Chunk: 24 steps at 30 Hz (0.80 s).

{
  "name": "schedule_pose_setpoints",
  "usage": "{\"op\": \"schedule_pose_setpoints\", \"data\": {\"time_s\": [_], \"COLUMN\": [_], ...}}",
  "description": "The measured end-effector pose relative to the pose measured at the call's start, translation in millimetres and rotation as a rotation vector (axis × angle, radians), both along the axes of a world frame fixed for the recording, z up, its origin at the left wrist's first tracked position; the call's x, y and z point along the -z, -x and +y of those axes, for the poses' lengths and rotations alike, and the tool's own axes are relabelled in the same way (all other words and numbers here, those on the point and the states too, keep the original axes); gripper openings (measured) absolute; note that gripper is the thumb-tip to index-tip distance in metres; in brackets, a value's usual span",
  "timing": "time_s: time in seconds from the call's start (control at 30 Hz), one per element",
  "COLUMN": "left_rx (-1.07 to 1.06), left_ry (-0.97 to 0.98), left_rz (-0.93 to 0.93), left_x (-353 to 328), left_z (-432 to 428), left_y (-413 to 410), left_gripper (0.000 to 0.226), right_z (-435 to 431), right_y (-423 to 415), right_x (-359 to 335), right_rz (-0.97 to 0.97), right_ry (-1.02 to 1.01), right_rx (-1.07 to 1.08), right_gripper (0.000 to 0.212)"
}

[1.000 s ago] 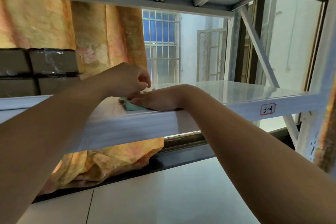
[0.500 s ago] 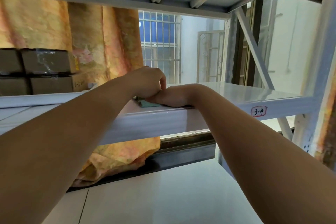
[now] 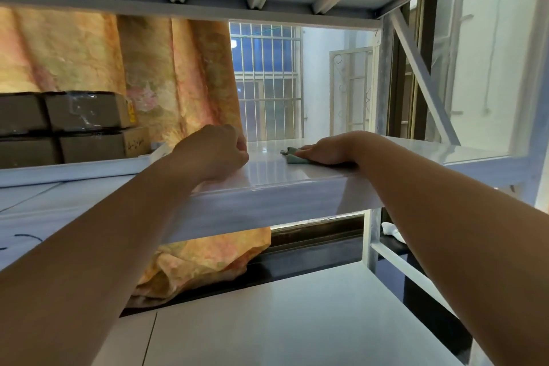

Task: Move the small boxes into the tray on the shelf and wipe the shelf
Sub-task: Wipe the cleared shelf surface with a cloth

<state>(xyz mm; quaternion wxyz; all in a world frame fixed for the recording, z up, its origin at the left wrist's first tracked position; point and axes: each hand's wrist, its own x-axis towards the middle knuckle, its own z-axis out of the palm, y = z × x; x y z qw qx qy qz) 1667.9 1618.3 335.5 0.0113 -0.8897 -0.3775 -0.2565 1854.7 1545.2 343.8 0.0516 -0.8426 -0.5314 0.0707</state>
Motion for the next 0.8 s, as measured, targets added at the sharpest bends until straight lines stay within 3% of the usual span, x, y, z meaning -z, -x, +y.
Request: {"op": "schedule_pose_setpoints", "data": {"time_s": [0.1,0.23,0.33,0.4,0.43,0.6,0.8], "left_rx": [-0.037,0.080,0.149,0.149,0.149,0.139,0.091], "left_ry": [0.035,0.120,0.266,0.258,0.257,0.216,0.223], "left_rz": [-0.020,0.107,0.156,0.221,0.233,0.183,-0.028], "left_x": [3.9,9.3,9.1,11.7,13.4,16.1,18.6], "left_z": [-5.3,-14.1,-19.2,-16.7,-16.6,-18.5,-16.7], "left_y": [26.5,61.3,87.9,102.2,107.0,111.2,111.3], "left_gripper": [0.014,0.021,0.062,0.094,0.098,0.073,0.042], "right_z": [0.7,8.0,21.4,33.0,40.6,83.2,109.9], "right_y": [0.1,7.5,25.3,45.8,57.2,108.2,141.8], "right_x": [-3.3,-11.9,-13.0,-13.5,-13.9,-17.5,-16.9], "right_rz": [-0.050,-0.102,-0.123,-0.143,-0.150,-0.062,-0.015], "right_ry": [0.020,0.047,0.074,0.061,0.060,0.070,0.103], "right_rx": [0.058,0.104,0.071,0.007,-0.034,-0.209,-0.311], "right_gripper": [0.069,0.066,0.062,0.058,0.056,0.038,0.043]}}
